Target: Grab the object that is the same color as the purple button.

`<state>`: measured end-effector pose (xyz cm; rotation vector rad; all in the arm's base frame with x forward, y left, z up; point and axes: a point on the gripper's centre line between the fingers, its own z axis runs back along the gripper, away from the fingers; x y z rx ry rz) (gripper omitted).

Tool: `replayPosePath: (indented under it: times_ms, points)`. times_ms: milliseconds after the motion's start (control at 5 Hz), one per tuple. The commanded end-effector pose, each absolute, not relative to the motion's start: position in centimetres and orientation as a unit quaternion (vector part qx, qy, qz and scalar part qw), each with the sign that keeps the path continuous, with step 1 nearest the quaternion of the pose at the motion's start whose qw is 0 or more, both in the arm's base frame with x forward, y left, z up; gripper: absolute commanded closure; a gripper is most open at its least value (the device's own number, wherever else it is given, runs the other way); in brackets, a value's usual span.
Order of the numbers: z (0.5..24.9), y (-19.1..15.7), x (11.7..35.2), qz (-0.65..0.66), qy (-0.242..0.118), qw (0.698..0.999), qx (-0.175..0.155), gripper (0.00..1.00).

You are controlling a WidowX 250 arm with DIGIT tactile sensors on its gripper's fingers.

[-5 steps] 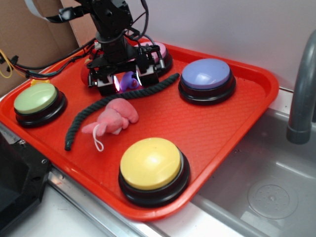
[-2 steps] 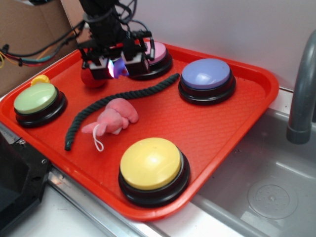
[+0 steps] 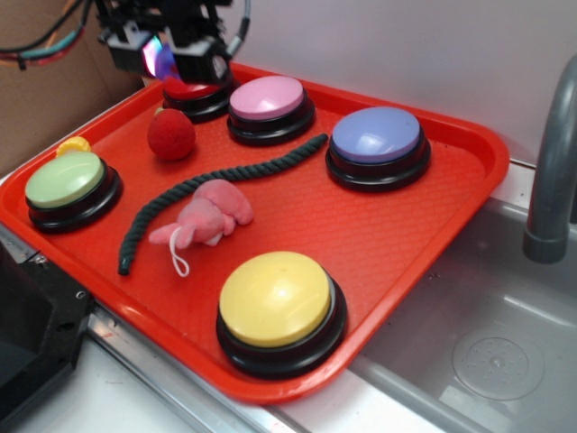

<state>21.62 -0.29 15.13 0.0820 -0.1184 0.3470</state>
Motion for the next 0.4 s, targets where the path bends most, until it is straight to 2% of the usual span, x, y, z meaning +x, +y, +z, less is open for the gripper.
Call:
replayPosePath:
  times_ms: [0, 200]
  points:
    - [19.85, 1.18, 20.21, 0.182, -0.092, 0.979, 0.007, 1.0]
    - [19.08, 1.72, 20.93, 0.212, -0.073, 0.974, 0.033, 1.0]
